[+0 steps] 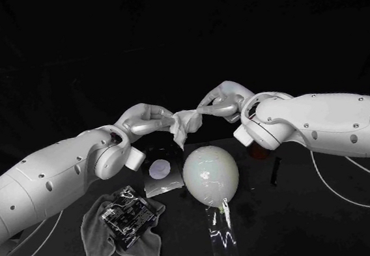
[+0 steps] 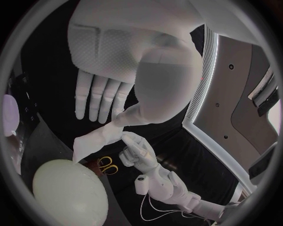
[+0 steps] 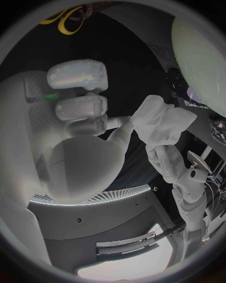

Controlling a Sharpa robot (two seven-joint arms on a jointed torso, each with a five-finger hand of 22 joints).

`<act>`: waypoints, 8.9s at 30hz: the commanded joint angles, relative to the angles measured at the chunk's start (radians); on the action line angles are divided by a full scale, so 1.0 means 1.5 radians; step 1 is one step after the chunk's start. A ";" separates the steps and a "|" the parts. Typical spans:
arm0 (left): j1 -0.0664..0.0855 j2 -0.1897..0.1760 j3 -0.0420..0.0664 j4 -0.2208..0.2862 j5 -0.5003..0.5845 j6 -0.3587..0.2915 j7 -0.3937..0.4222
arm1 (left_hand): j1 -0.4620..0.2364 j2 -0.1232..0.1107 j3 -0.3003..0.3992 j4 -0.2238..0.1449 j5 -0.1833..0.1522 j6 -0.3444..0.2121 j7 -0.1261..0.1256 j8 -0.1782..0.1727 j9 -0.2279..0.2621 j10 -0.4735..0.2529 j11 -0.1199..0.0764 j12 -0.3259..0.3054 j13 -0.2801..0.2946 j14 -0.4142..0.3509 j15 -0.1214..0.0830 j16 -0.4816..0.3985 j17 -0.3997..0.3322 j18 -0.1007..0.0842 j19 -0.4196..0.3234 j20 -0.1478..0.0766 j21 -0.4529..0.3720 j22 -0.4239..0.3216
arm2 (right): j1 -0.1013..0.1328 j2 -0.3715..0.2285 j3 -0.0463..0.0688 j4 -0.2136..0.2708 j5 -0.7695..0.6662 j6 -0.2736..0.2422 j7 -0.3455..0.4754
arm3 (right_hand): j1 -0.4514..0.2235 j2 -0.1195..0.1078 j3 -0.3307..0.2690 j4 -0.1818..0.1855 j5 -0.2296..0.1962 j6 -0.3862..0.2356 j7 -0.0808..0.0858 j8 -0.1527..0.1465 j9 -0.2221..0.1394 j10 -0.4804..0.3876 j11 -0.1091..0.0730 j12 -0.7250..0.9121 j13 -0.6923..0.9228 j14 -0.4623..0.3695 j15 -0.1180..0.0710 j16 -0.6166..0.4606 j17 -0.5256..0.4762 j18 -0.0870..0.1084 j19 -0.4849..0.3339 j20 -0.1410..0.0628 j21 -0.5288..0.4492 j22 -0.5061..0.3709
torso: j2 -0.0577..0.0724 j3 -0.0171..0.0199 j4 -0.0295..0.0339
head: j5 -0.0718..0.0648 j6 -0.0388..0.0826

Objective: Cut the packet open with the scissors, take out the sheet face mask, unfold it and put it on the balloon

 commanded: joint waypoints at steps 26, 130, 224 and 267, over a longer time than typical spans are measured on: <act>0.002 -0.009 0.000 -0.013 0.306 0.285 -0.026 | -0.090 -0.034 0.161 -0.023 0.001 -0.038 0.031 0.115 0.140 0.094 -0.010 -0.043 -0.036 0.141 -0.017 -0.075 -0.069 0.058 0.160 -0.001 0.009 0.001 | 0.000 -0.017 0.000 0.020 0.100 0.027 0.045 | -0.004 0.009 0.016 -0.008 0.003 0.001 0.001 0.006 0.082 0.070 -0.005 0.002 0.175 0.069 -0.004 0.005 0.175 -0.007 0.066 -0.004 -0.005 0.172 | 0.000 0.0000 0.0003 | -0.001 0.001; -0.003 -0.082 -0.004 0.080 0.251 0.296 -0.033 | -0.162 -0.030 0.164 -0.061 0.132 -0.064 0.022 0.163 0.178 0.132 -0.022 -0.124 -0.036 0.296 -0.048 -0.084 -0.050 0.065 0.260 -0.037 0.075 0.021 | -0.048 -0.063 -0.007 0.135 0.289 0.006 0.182 | 0.033 0.010 -0.029 -0.010 0.003 -0.003 0.005 -0.012 0.120 0.070 -0.002 0.002 0.175 0.069 -0.001 0.005 0.175 -0.002 0.054 0.000 -0.025 0.166 | 0.000 0.0003 0.0003 | -0.008 0.009; -0.026 -0.087 -0.010 0.090 0.139 0.036 0.130 | 0.136 -0.059 -0.436 0.095 0.032 -0.015 0.006 -0.129 -0.177 0.119 -0.017 -0.100 -0.035 0.095 -0.009 -0.114 -0.061 -0.001 -0.007 0.000 -0.055 -0.012 | -0.043 -0.092 0.003 0.191 -0.151 -0.113 0.204 | -0.010 -0.003 0.017 -0.036 0.003 -0.012 -0.002 0.032 0.160 0.070 -0.008 0.002 0.175 0.069 -0.006 0.005 0.175 -0.006 0.063 -0.005 -0.010 0.171 | 0.000 -0.0002 0.0002 | -0.002 0.016; -0.026 -0.070 -0.008 0.131 0.010 -0.009 0.101 | 0.169 -0.011 -0.583 0.141 0.001 0.058 0.020 -0.167 -0.185 0.200 -0.025 -0.094 -0.031 0.167 -0.028 -0.080 -0.068 0.019 0.053 -0.001 -0.044 -0.006 | -0.043 -0.078 0.003 0.180 -0.149 -0.103 0.193 | -0.013 -0.004 0.019 -0.037 0.003 -0.013 -0.002 0.035 0.163 0.070 -0.008 0.002 0.175 0.069 -0.006 0.005 0.175 -0.006 0.063 -0.005 -0.010 0.171 | 0.000 0.0002 0.0006 | -0.003 0.013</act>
